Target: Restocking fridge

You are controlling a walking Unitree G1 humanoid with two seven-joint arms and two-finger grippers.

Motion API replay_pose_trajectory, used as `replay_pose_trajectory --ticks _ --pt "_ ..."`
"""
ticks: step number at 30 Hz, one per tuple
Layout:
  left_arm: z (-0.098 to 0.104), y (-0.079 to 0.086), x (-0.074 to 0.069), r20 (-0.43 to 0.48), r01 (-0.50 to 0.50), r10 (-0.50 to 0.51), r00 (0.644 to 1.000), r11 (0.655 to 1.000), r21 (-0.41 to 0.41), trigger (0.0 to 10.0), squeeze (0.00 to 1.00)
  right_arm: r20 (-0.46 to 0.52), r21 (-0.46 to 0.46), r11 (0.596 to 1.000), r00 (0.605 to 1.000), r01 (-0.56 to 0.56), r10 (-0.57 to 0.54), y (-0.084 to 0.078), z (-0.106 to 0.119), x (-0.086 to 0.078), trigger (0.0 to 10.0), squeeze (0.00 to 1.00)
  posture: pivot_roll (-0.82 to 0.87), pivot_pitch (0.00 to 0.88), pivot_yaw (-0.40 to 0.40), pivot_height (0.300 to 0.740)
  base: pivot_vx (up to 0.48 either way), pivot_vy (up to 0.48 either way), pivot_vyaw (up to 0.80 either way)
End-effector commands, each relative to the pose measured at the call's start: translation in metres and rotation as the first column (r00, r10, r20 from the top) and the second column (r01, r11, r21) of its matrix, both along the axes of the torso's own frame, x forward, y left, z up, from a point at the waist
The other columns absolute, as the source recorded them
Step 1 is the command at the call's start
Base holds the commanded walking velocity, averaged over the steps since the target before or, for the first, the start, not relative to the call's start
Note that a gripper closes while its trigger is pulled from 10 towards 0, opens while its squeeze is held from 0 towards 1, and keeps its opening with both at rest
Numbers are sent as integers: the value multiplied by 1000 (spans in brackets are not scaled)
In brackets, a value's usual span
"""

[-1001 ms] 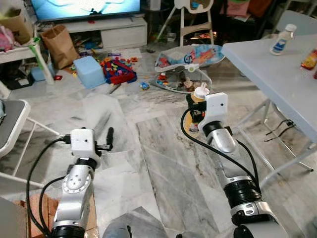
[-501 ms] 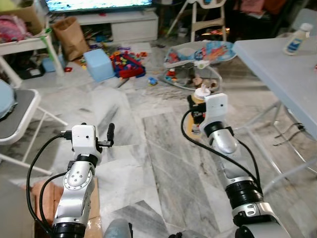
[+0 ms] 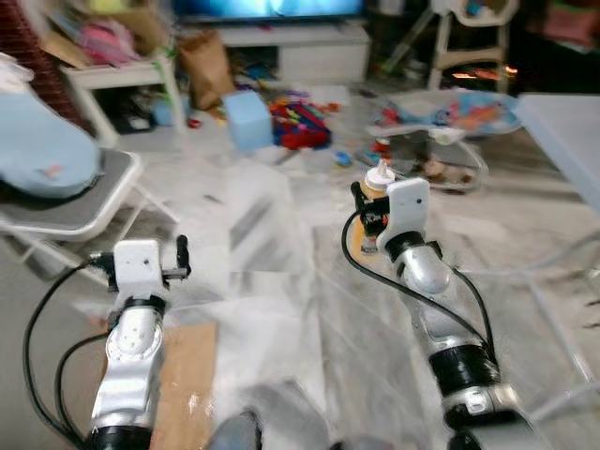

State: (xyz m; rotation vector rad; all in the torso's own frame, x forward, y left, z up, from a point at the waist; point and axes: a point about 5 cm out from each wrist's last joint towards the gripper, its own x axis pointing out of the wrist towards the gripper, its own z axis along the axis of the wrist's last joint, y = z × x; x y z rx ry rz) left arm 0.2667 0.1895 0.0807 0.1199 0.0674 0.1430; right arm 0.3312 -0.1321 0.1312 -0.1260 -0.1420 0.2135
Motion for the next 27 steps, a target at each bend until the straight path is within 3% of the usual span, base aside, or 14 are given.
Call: replay_pose_trajectory --ticks 1,8,15,27 --pt "1 6 0 -2 -22 22 1000 999 23 10000 0 29 12 1000 999 -25 25 6 8 1 10000 0 46 86 -38 740 0 0 800" --pt "2 5 0 3 -35 35 999 999 13 10000 0 29 11 999 999 -36 36 6 9 1 10000 0 40 88 -40 740 0 0 800" --pt "3 13 -3 11 -51 50 999 997 60 10000 0 27 17 999 999 -42 41 6 10 1 10000 0 41 92 -42 740 0 0 800" --pt "1 35 -30 -22 -60 61 998 997 48 10000 0 4 7 999 999 -45 45 -1 4 -3 10000 0 66 95 -51 740 0 0 800"
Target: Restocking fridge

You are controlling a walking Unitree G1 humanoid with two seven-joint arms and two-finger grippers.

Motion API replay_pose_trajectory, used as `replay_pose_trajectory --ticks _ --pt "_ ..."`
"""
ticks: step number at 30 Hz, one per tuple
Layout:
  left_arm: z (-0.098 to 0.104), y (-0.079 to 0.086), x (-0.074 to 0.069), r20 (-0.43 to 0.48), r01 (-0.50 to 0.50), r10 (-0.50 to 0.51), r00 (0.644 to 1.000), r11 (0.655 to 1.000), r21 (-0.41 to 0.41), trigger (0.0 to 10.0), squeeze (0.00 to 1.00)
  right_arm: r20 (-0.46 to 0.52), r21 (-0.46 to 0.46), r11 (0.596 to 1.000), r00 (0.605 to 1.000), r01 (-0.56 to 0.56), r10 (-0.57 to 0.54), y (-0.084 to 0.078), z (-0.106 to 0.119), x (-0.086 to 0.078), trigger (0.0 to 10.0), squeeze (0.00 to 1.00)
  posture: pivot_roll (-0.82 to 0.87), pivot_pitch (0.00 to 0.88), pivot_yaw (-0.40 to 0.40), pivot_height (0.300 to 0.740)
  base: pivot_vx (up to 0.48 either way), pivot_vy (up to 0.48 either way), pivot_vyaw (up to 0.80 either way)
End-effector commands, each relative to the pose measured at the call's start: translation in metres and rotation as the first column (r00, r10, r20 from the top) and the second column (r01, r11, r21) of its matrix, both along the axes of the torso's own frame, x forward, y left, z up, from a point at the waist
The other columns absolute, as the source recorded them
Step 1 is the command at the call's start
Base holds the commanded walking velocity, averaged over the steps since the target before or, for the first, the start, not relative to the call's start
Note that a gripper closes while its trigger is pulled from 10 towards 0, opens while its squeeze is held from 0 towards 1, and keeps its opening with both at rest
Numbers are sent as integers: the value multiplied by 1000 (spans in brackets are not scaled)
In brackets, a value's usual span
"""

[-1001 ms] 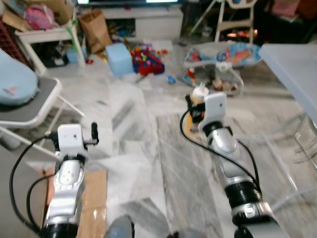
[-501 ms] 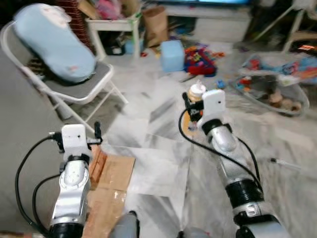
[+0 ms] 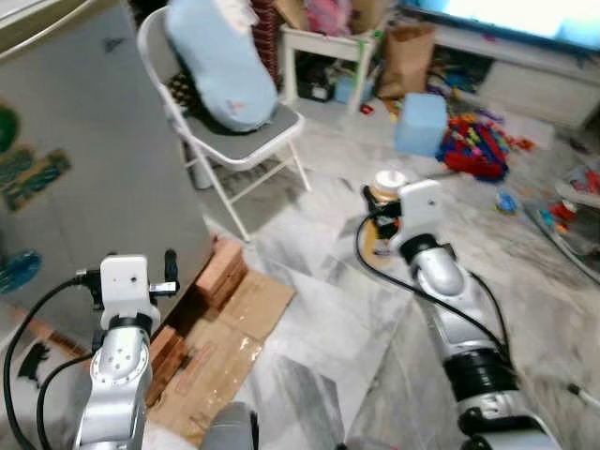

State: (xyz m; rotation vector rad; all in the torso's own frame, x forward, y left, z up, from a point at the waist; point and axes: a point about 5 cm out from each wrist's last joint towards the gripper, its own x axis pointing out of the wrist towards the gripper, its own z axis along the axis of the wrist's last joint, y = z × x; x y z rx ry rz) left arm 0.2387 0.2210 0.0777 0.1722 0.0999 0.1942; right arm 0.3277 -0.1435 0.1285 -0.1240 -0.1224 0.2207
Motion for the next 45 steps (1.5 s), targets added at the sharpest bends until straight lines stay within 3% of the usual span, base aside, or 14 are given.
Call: replay_pose_trajectory --ticks 1,9,22,25,45 --pt "3 4 -3 7 -19 20 1000 1000 -12 10000 0 23 8 999 999 -41 41 11 6 0 10000 0 67 95 -52 740 0 0 800" --pt "6 -8 4 20 12 -12 1000 999 -30 10000 0 27 10 999 998 -51 51 12 9 3 10000 0 65 89 -56 740 0 0 800" --pt "4 -7 3 -6 14 -15 1000 997 -81 10000 0 26 -4 1000 1000 4 -4 2 6 -1 10000 0 63 92 -52 740 0 0 800" --pt "4 -8 3 -7 23 -24 1000 995 -94 10000 0 20 31 999 1000 23 -23 0 6 0 10000 0 62 90 -52 740 0 480 456" --pt "6 -7 8 3 34 -34 999 997 -73 10000 0 4 15 989 989 149 -149 -26 1 -9 10000 0 56 78 -39 740 0 445 0"
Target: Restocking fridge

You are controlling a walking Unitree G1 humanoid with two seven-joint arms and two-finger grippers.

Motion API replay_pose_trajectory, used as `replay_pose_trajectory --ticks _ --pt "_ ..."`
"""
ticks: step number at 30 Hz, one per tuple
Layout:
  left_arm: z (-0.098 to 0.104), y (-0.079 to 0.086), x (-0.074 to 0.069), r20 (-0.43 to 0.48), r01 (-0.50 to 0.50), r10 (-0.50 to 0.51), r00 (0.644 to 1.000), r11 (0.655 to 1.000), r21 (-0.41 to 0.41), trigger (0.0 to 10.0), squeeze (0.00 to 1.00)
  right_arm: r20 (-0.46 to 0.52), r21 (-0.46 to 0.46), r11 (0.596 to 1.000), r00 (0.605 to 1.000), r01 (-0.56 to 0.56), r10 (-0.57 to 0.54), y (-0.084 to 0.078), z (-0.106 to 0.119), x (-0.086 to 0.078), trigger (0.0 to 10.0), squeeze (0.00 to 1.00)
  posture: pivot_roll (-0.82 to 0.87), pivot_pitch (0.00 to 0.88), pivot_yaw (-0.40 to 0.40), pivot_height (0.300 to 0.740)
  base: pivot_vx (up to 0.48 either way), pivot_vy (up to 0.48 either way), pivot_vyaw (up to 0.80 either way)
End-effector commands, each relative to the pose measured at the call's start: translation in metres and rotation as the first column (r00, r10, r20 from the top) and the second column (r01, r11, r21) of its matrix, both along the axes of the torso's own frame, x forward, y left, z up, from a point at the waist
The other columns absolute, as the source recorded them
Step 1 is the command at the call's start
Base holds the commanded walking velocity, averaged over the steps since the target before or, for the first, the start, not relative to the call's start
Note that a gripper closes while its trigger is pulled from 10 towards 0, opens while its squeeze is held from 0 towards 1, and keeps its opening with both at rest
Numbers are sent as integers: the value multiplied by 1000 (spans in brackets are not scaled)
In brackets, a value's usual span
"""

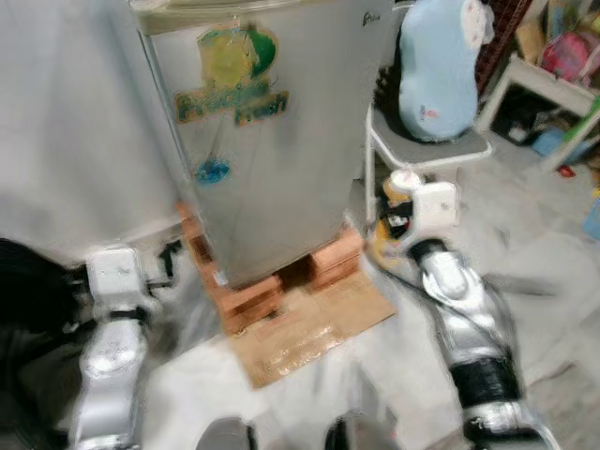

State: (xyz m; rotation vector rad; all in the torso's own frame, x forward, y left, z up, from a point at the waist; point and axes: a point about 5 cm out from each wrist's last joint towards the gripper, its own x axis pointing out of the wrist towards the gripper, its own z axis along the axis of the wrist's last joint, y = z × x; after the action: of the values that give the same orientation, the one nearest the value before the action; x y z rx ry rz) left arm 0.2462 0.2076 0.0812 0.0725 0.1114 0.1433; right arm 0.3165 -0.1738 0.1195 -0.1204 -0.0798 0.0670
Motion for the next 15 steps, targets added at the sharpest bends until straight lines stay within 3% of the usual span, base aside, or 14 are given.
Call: replay_pose_trajectory --ticks 1,9,15 --pt "3 6 1 7 -11 11 1000 1000 29 10000 0 39 3 1000 999 -6 6 4 10 3 10000 0 56 78 -39 740 0 0 0" --pt "6 2 5 10 23 -23 1000 999 45 10000 0 52 21 997 995 80 -81 -4 8 -1 10000 0 54 71 22 740 0 0 0" --pt "11 -1 16 19 70 -71 997 996 61 10000 0 44 35 992 992 119 -121 -6 3 -8 10000 0 41 68 54 740 0 0 0"
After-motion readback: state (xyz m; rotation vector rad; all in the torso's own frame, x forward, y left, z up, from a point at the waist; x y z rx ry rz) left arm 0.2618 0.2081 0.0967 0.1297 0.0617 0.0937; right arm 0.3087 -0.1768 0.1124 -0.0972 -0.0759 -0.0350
